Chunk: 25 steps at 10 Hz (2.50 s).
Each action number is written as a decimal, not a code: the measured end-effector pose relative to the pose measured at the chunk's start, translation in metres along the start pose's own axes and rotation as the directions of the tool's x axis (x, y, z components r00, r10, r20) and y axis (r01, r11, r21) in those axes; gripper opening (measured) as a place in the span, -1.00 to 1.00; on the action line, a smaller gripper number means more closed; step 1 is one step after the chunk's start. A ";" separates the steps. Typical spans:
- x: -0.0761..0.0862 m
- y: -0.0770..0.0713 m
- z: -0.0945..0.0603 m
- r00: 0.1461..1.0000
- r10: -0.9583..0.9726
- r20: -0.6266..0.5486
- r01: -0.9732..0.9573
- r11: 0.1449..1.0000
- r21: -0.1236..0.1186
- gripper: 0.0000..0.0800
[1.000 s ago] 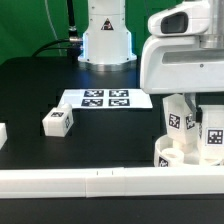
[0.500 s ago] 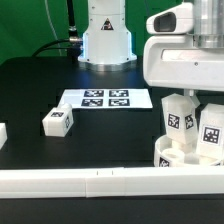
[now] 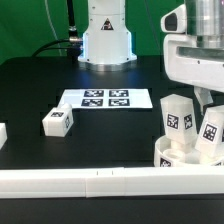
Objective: Assemble stool
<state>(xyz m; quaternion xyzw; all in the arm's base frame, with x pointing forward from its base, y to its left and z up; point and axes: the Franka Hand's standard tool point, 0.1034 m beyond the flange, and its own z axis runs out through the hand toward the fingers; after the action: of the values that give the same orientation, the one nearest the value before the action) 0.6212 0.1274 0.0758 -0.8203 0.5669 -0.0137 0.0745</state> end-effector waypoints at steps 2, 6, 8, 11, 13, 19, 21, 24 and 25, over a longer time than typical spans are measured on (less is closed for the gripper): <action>0.000 0.000 0.000 0.997 0.075 0.010 -0.075 0.997 0.004 -0.16; 0.000 -0.001 0.000 0.936 0.348 0.044 -0.349 0.937 0.026 -0.16; -0.005 -0.002 0.000 0.846 0.529 0.062 -0.532 0.846 0.044 -0.16; -0.005 -0.002 0.001 0.739 0.667 0.096 -0.672 0.740 0.028 -0.16; -0.004 -0.001 0.001 0.681 0.725 0.106 -0.730 0.683 0.019 -0.16; 0.021 -0.008 -0.039 0.874 0.474 0.109 -0.485 0.868 0.109 0.62; 0.025 -0.010 -0.046 0.875 0.470 0.111 -0.481 0.870 0.109 0.62; 0.024 -0.009 -0.045 0.878 0.466 0.110 -0.476 0.873 0.106 0.62; 0.026 -0.008 -0.045 0.887 0.448 0.107 -0.459 0.882 0.108 0.62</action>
Offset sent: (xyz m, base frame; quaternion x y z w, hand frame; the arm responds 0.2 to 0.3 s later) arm 0.0000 0.0000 0.0000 0.0000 0.0000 0.1296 0.9916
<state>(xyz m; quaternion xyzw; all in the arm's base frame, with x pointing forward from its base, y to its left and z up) 0.6333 0.1011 0.1193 -0.6581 0.7375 -0.0007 0.1514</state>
